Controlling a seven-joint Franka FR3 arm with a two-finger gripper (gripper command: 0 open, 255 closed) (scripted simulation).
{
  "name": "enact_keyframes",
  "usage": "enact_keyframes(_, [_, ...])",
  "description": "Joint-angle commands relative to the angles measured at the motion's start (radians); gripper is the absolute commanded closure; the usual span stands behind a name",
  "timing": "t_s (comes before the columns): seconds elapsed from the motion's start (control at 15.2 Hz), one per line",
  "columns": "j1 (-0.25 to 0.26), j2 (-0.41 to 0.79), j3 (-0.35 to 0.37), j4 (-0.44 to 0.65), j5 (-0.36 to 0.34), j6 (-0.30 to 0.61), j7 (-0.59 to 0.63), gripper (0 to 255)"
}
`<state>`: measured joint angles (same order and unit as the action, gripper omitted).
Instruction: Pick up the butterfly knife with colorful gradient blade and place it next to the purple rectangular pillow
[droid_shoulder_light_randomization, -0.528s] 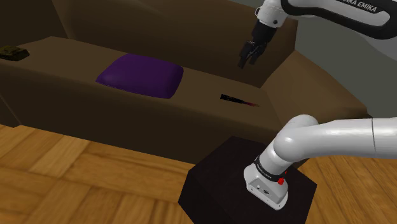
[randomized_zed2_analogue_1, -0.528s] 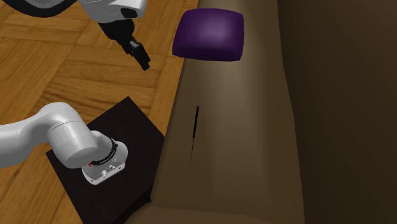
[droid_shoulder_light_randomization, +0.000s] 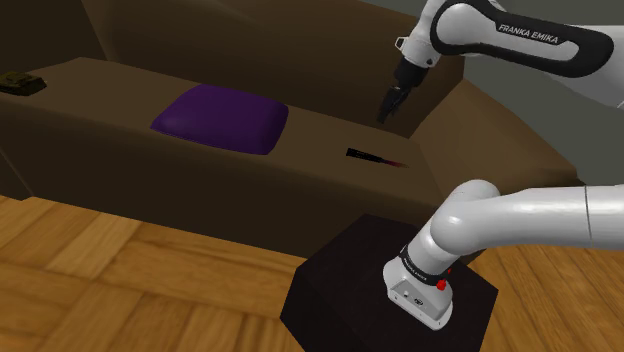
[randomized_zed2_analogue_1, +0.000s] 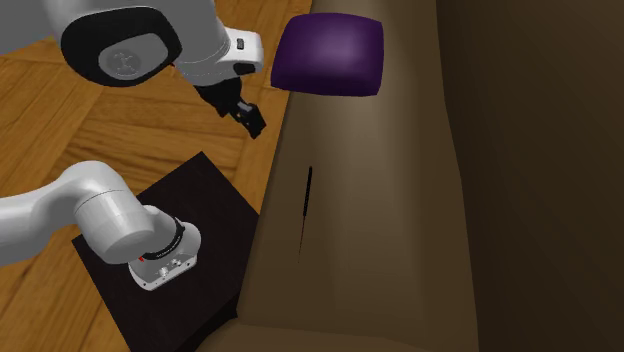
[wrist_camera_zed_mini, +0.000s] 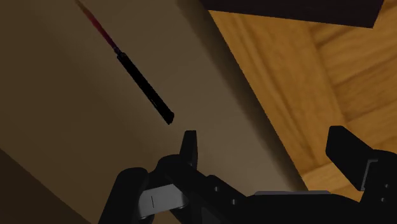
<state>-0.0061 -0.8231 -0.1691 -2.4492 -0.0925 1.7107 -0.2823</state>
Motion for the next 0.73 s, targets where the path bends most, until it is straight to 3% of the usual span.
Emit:
enact_keyframes(0.0, [0.003,0.005,-0.052,-0.057,-0.029,0.066,-0.083,0])
enact_keyframes(0.66, [0.055,0.209,-0.327,-0.143,-0.129,0.368,-0.488,0])
